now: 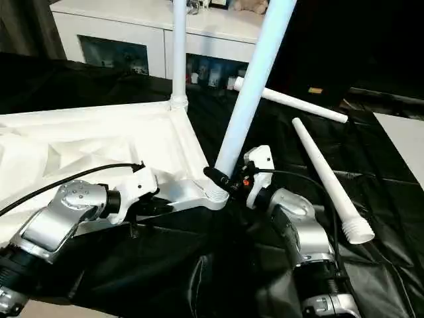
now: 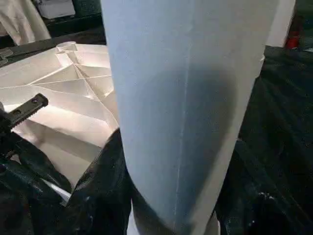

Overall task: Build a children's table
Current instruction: Insert table leg to table base

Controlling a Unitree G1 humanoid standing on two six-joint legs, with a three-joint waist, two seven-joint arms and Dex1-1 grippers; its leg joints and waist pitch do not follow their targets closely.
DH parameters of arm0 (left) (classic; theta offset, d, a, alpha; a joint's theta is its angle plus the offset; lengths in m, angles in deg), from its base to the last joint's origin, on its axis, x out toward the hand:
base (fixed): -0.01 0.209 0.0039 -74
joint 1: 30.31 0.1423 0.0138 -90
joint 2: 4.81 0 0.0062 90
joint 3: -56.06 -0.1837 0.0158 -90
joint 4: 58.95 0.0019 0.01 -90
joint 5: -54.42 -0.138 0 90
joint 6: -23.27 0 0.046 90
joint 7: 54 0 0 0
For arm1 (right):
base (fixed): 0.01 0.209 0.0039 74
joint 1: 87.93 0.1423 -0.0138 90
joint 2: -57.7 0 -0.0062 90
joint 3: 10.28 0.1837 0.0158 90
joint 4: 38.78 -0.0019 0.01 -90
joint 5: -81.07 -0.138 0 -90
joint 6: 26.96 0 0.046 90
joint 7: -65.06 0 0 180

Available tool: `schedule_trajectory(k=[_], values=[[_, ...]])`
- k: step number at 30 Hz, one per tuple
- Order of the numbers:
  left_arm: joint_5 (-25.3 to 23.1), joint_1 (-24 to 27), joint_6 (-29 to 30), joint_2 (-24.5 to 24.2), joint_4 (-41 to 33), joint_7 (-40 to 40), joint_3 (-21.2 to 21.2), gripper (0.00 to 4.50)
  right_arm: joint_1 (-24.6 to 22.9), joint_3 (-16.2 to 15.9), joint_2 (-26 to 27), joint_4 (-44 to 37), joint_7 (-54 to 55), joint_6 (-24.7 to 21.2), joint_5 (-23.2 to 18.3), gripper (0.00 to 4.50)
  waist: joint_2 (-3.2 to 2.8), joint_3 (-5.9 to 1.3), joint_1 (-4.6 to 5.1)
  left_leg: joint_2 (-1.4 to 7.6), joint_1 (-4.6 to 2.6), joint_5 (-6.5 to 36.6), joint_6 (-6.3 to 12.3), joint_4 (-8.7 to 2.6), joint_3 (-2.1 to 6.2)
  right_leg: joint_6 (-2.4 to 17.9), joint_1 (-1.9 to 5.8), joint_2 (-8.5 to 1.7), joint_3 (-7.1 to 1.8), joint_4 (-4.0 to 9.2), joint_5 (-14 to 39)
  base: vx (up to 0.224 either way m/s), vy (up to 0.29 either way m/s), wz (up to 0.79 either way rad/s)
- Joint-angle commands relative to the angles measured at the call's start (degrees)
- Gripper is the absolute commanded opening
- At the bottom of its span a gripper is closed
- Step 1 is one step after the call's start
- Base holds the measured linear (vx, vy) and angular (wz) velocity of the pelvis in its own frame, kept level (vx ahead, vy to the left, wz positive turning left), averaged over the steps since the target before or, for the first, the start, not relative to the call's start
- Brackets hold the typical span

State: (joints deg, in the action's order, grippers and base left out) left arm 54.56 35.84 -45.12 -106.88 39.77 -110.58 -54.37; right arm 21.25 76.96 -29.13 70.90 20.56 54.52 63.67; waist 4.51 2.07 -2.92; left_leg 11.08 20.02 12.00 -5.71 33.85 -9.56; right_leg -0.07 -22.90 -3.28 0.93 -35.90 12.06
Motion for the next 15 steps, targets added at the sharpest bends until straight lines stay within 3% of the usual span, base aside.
schedule_trajectory(k=[1, 6, 9, 11, 13, 15], values=[[0.9, 0.2, -2.6, -0.5, -2.5, -0.1, 1.6, 0.0, -4.1, -2.4, -1.0, 4.1, -0.7, -5.2, 1.7, 1.84, -0.47, -2.08, -0.2, 1.95, 0.26, 11.0, 1.18, -4.79, 0.25, 10.2, 2.04, -3.68, -2.08, 4.74, 11.2, 0.0, 0.0, 0.0], [0.6, 1.2, -4.3, -2.0, -2.1, -1.4, 1.1, 0.0, -5.4, -3.4, -1.1, 4.1, -0.1, -5.6, 2.8, 1.84, -0.8, -2.1, -0.19, 1.94, 0.12, 11.4, 1.06, -4.87, 0.26, 10.6, 2.03, -3.6, -2.06, 4.64, 9.9, 0.0, 0.0, 0.0], [0.6, 1.4, -2.7, -1.2, -0.5, 0.0, 1.6, 0.0, -3.6, -1.9, 0.5, 7.8, 9.0, -4.2, 6.4, 1.84, -0.74, -2.0, -0.04, 1.89, 0.03, 12.7, 0.2, -5.04, 0.27, 10.1, 1.88, -3.6, -2.08, 4.87, 12.2, 0.0, 0.0, 0.0], [0.2, 1.1, -1.1, 0.9, 1.0, 3.1, 1.9, 0.0, -1.4, 0.6, 2.8, 11.7, 17.9, -3.1, 8.0, 1.84, -0.72, -1.63, 0.79, 1.71, 0.15, 16.3, -1.51, -5.42, 0.57, 8.8, 1.59, -3.69, -2.03, 5.42, 19.5, 0.0, 0.0, 0.0], [-0.6, 0.4, 0.3, 3.0, 2.1, 5.9, 1.8, 0.0, 0.4, 1.3, 4.3, 14.5, 23.2, -2.6, 9.1, 1.84, -0.88, -1.6, 0.89, 1.79, -0.1, 18.8, -1.95, -5.45, 0.83, 7.5, 1.41, -3.89, -2.07, 5.79, 23.8, 0.0, 0.0, 0.0], [-1.4, -0.7, 1.7, 5.7, 3.3, 9.1, 1.6, 0.0, 2.8, 2.1, 6.5, 17.7, 28.4, -1.8, 9.5, 1.84, -0.86, -1.2, 1.45, 1.56, -0.44, 22.8, -2.96, -5.49, 1.16, 5.4, 0.62, -3.96, -1.9, 6.55, 31.6, 0.0, 0.0, 0.0]])
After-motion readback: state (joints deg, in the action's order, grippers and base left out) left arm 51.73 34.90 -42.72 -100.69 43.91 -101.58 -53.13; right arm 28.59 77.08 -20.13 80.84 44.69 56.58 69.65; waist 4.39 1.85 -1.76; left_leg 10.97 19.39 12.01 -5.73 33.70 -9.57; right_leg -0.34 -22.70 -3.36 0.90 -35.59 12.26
